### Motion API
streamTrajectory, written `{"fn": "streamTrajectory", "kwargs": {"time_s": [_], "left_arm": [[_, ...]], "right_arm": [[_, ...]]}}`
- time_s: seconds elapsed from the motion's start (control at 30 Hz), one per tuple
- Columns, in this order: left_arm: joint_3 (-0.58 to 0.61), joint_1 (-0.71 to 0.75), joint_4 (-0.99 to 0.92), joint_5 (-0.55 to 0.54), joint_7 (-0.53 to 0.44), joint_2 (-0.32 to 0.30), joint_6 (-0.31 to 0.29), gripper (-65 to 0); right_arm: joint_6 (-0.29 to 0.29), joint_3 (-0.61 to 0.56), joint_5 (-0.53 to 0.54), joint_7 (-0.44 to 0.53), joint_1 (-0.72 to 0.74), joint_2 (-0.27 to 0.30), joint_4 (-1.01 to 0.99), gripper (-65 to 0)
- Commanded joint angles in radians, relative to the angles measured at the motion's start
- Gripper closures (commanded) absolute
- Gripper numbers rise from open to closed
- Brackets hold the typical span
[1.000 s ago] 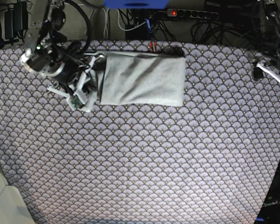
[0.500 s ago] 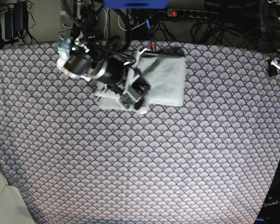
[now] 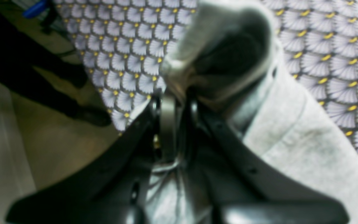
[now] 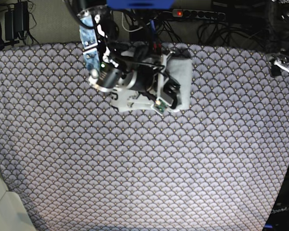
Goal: Fold the T-shirt properly
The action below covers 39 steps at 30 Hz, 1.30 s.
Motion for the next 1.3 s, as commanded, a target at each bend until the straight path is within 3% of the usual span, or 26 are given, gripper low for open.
{"fn": "streamTrajectory", "kwargs": {"time_s": [0.0,0.07,0.17,0.33,0.47,0.67,0.77,0.97,1.13,1.27], "left_arm": [[-0.007,-0.002,0.020,-0.009,-0.012,-0.017,-0.034,-65.0],[-0.010,-0.002,0.020,-0.009,-0.012,-0.017,-0.091,-65.0],[-0.011,-0.002,0.020,-0.009,-0.012,-0.017,-0.122,-65.0],[-0.007,-0.003,0.020,-0.009,-0.012,-0.017,-0.131,-65.0],[-0.007,-0.003,0.020,-0.009,-0.012,-0.017,-0.131,-65.0],[-0.007,-0.005,0.018,-0.009,-0.012,-0.017,-0.131,-65.0],[-0.007,-0.005,0.017,-0.009,-0.012,-0.016,-0.131,-65.0],[-0.005,-0.005,0.012,-0.011,-0.012,-0.011,-0.132,-65.0],[0.055,0.001,0.020,-0.060,-0.012,0.019,-0.132,-65.0],[0.171,0.041,0.020,-0.055,-0.021,0.061,-0.122,-65.0]], "right_arm": [[-0.001,0.001,0.020,0.026,0.026,-0.008,-0.004,0.0],[-0.001,0.000,0.020,0.026,0.045,-0.008,-0.039,-1.2],[-0.001,-0.002,0.020,0.034,0.075,-0.008,-0.076,-9.7],[-0.001,-0.003,0.023,0.080,0.098,-0.008,-0.093,-29.5],[-0.001,-0.006,0.023,0.084,0.104,-0.008,-0.094,-36.5],[-0.001,-0.045,0.022,0.083,0.145,-0.008,-0.012,-36.6],[-0.001,-0.043,0.019,0.021,0.145,-0.008,0.090,-36.6],[-0.001,-0.008,0.019,-0.012,0.072,0.123,0.171,-36.2],[-0.001,0.112,0.019,0.006,0.021,0.202,0.172,-26.8],[-0.001,0.242,0.020,0.015,-0.007,0.252,0.172,-11.4]]}}
